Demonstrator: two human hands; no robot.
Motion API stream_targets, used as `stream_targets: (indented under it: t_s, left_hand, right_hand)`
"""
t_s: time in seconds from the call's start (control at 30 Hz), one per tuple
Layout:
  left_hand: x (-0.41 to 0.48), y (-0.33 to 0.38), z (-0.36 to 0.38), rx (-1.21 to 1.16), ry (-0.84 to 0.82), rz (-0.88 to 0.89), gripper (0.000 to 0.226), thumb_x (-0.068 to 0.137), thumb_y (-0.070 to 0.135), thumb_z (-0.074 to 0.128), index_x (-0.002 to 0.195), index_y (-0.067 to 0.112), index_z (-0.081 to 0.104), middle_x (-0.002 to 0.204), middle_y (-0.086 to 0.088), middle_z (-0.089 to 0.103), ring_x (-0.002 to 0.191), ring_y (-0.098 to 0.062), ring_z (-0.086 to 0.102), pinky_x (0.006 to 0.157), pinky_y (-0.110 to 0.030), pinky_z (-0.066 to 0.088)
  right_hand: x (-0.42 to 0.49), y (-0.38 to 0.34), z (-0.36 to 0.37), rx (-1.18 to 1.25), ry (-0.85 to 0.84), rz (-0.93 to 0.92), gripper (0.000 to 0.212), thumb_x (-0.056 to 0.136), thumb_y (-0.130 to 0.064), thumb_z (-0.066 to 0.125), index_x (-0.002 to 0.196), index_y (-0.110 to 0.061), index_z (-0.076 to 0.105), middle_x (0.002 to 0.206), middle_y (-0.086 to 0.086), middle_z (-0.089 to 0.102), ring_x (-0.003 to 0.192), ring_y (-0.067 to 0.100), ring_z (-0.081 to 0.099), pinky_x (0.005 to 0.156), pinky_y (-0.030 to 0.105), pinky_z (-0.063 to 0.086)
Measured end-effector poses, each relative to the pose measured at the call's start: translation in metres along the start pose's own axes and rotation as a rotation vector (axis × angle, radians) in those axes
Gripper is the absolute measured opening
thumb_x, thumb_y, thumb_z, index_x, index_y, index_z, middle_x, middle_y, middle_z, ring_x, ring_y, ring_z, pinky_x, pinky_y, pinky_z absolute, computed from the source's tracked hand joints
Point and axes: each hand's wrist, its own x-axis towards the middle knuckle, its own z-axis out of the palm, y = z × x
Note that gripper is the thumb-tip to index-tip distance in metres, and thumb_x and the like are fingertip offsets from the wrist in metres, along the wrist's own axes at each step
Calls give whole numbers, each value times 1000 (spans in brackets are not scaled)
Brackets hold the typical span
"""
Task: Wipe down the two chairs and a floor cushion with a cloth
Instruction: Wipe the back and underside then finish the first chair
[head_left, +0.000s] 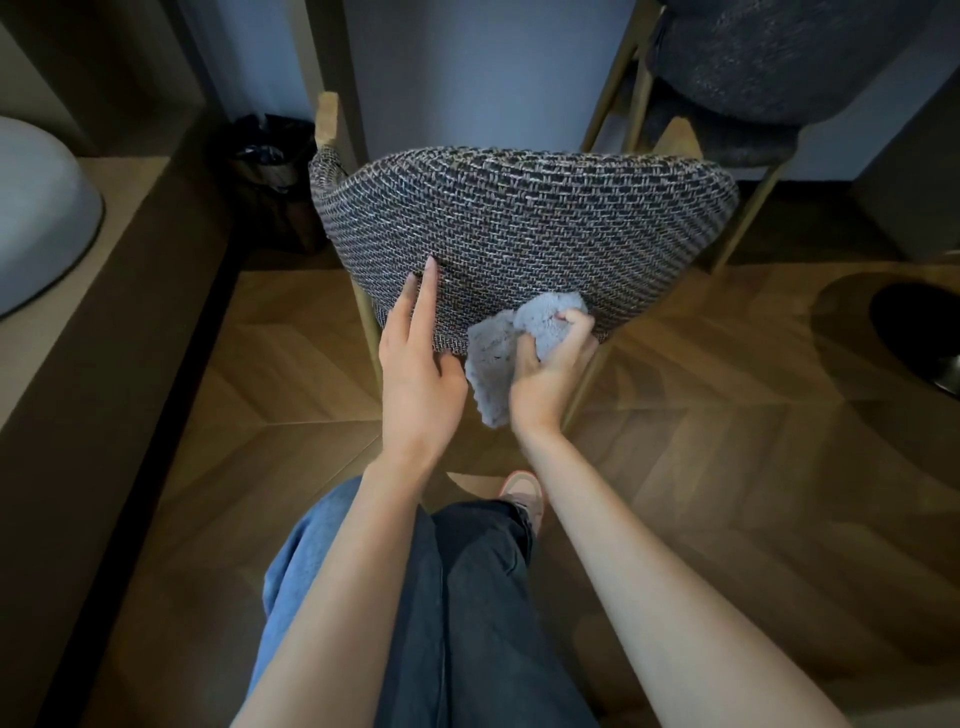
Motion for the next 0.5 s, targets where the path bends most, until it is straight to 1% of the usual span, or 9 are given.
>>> stream_targets:
  t_s: [0.07, 0.13, 0.17, 0.2, 0.27, 0.3, 0.33, 0.43, 0.5]
  left_hand:
    - [0, 1, -2, -1, 6, -14, 87, 82, -17, 42, 152, 27, 17, 155, -1, 25, 144, -12, 19, 112, -47, 30]
    - [1, 2, -3, -14, 25, -16, 87, 81, -17, 42, 152, 26, 17, 155, -2, 27, 144, -13, 21, 115, -45, 26]
    - [2, 2, -4, -26, 35, -19, 87, 80, -18, 42, 151, 26, 18, 155, -1, 27, 143, -14, 22, 115, -42, 27]
    - [2, 2, -4, -37, 44, -19, 87, 80, -18, 42, 151, 26, 19, 154, -1, 28, 143, -14, 23, 115, -36, 28]
    - [3, 2, -4, -36, 59, -5, 86, 79, -19, 41, 151, 23, 20, 154, -1, 29, 143, -13, 23, 109, -13, 23]
    - [3, 2, -4, -31, 62, 4, 86, 78, -19, 41, 152, 22, 21, 154, -1, 30, 144, -12, 22, 104, -5, 20]
    - [4, 1, -5, -28, 62, 6, 86, 78, -19, 40, 151, 21, 21, 154, -1, 30, 144, -12, 22, 101, -2, 18]
    - [4, -2, -7, -52, 70, -5, 83, 80, -21, 39, 151, 19, 21, 154, -2, 29, 145, -12, 20, 97, 4, 16]
    - [4, -2, -8, -91, 69, -12, 83, 81, -22, 38, 151, 19, 22, 154, -1, 29, 144, -11, 21, 95, 4, 19]
  right_hand:
    - [-3, -14, -10, 40, 21, -51, 32, 79, 11, 59, 108, 1, 53, 106, 10, 44, 96, 6, 41, 81, 12, 31]
    - [-1, -38, -17, 133, 85, -175, 31, 76, 10, 61, 104, -1, 53, 105, 7, 45, 94, -10, 42, 84, 7, 32]
    - [2, -49, -18, 165, 119, -251, 31, 75, 7, 62, 104, -1, 54, 105, 8, 47, 96, -13, 43, 86, 5, 32]
    - [6, -60, -16, 189, 146, -311, 30, 77, 4, 63, 104, -1, 54, 106, 10, 49, 98, -14, 43, 88, 5, 32]
    - [14, -74, -9, 218, 198, -354, 28, 79, -1, 65, 105, -1, 55, 106, 11, 52, 99, -13, 42, 89, 5, 32]
    - [14, -75, -4, 226, 218, -336, 28, 79, 0, 66, 104, 0, 55, 105, 12, 52, 97, -12, 42, 88, 5, 32]
    - [12, -73, 1, 233, 223, -293, 28, 78, 2, 67, 104, 0, 56, 104, 13, 51, 95, -10, 43, 87, 5, 32]
    - [0, -46, 13, 217, 172, -126, 33, 72, 9, 70, 102, 2, 59, 104, 14, 50, 92, 9, 50, 84, 4, 34]
    - [-4, -16, 19, 194, 97, 32, 33, 72, 13, 70, 103, 3, 62, 105, 17, 53, 92, 16, 52, 79, 3, 36]
